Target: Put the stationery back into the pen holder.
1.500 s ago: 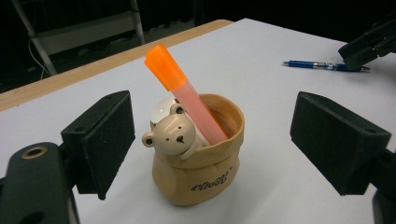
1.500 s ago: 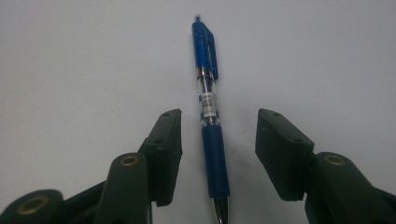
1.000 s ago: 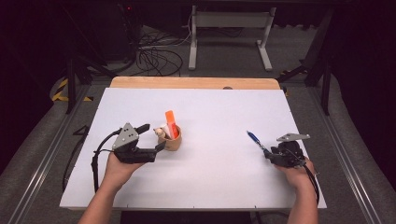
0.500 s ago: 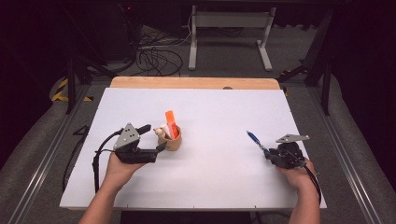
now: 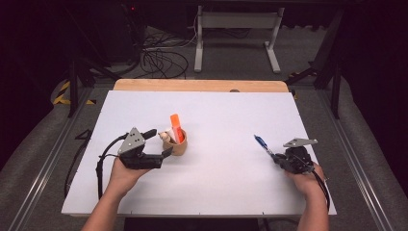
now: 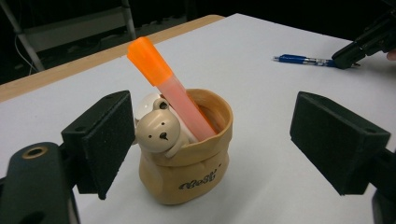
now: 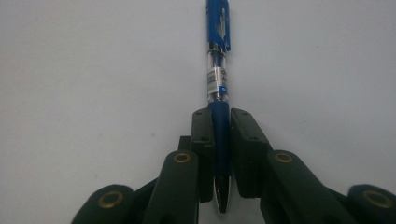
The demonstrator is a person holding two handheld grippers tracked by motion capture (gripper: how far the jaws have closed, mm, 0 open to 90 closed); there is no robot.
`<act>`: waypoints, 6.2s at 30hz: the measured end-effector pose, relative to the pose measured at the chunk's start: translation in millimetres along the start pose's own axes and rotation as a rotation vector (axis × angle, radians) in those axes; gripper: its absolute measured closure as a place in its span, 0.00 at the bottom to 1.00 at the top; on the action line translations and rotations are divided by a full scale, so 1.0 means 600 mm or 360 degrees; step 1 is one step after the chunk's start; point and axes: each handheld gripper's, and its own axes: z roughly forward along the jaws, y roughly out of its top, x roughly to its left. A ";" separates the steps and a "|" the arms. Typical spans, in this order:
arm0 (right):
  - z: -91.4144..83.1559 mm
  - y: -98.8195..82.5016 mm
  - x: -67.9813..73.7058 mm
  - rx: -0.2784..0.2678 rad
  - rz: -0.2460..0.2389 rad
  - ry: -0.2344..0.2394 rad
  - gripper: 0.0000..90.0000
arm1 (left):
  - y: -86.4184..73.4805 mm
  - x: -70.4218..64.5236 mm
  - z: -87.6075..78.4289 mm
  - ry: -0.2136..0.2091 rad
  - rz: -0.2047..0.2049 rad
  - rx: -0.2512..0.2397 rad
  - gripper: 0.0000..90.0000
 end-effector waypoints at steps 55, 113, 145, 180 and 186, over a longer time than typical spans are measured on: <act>0.002 0.113 0.200 -0.0076 -0.0436 0.0835 0.90 | -0.009 -0.062 0.037 -0.0195 0.0258 0.0080 0.19; 0.011 0.132 0.254 -0.0142 -0.0332 0.1237 0.82 | -0.040 -0.120 0.065 -0.0407 0.0836 0.0215 0.74; 0.009 0.126 0.254 -0.0366 -0.0511 0.1205 0.90 | -0.042 -0.115 0.066 -0.0506 0.0741 0.0183 0.81; 0.005 0.143 0.298 -0.0375 -0.0447 0.1158 0.86 | -0.030 -0.128 0.057 -0.0521 0.0755 0.0104 0.87; 0.008 0.143 0.293 -0.0421 -0.0379 0.1228 0.78 | -0.025 -0.120 0.051 -0.0549 0.0641 0.0029 0.88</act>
